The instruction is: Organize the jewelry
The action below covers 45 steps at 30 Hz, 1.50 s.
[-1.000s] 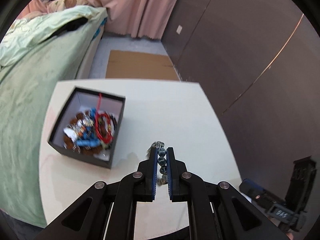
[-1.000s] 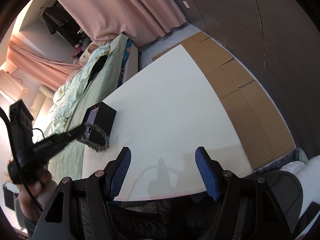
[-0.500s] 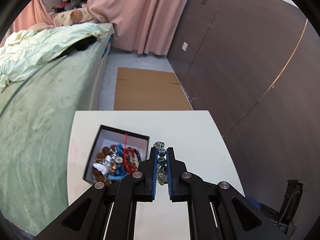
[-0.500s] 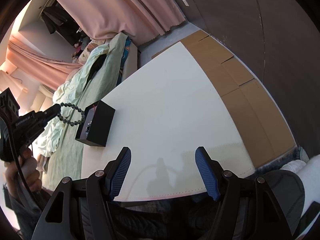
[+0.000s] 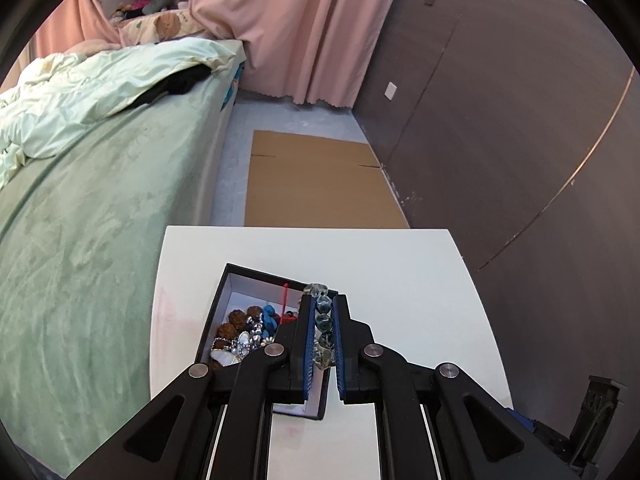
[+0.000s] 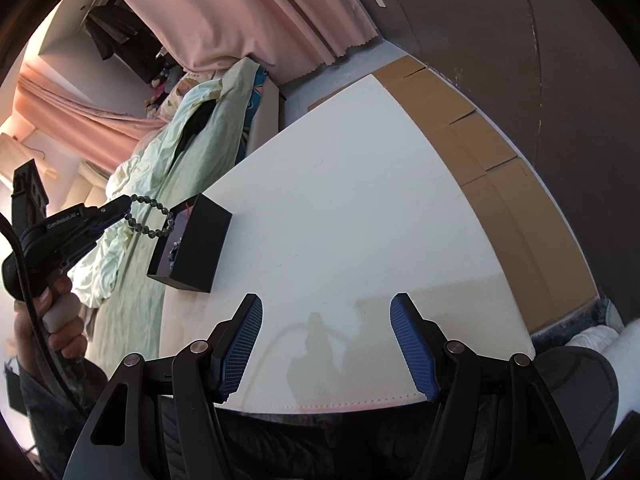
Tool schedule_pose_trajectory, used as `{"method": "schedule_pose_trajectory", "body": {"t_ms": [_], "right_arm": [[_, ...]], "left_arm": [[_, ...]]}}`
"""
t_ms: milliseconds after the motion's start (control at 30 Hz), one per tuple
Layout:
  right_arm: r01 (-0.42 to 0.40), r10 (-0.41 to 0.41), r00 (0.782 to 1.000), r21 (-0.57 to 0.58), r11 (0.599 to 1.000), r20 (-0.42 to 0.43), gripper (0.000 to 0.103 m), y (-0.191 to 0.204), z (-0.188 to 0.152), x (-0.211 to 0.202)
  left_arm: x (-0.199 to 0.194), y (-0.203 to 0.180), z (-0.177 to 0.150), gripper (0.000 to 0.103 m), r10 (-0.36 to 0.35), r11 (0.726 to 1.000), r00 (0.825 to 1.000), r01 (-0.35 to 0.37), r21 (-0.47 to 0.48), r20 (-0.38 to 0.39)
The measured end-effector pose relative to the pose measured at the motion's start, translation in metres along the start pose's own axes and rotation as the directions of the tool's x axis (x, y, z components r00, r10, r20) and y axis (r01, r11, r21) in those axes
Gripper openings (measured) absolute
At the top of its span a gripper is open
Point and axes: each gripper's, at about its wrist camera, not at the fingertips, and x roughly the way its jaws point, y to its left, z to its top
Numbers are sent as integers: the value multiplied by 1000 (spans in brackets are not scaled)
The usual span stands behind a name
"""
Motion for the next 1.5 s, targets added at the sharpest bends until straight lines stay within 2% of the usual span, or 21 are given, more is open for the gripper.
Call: {"method": "schedule_pose_trajectory", "body": {"t_ms": [200,233,267,333,367,600,800,1133,1400,1500], "right_arm": [[10,-10,1000,3,1000,-4,68,1,3,2],[9,-9,1000,1,1000,-4,68,2,3,2],[8,-8,1000,-2,1000,-4,68,3,3,2],[6,-6,1000,-10,1000,-2,68,6,4,2],[5,-5,1000,-13,1000,-1,68,8,4,2],[-5,6,1000,-33,999,15,68,21,3,-6],[-6,9,998,-49,999,54,68,35,0,-24],[0,8,993,-65,998,122,68,56,-10,-59],[23,-6,990,-114,993,143,68,79,-23,-82],[34,-12,987,-140,990,160,76,91,-29,-94]], "left_arm": [[12,17,3,13,1,998,998,-5,-67,-56],[12,21,2,25,-8,997,998,3,-78,-55],[11,23,1,47,-13,997,999,8,-81,-52],[3,26,-2,73,-10,996,1000,8,-88,-23],[-1,27,-3,77,-7,996,1000,7,-89,-4],[-26,31,-16,77,-19,997,1000,21,-79,23],[-49,28,-28,77,-56,996,997,59,-60,45],[-107,4,-53,102,-82,995,988,73,73,132],[-146,-14,-76,103,-115,984,977,88,152,179],[-160,-18,-85,103,-126,981,973,94,169,192]]}}
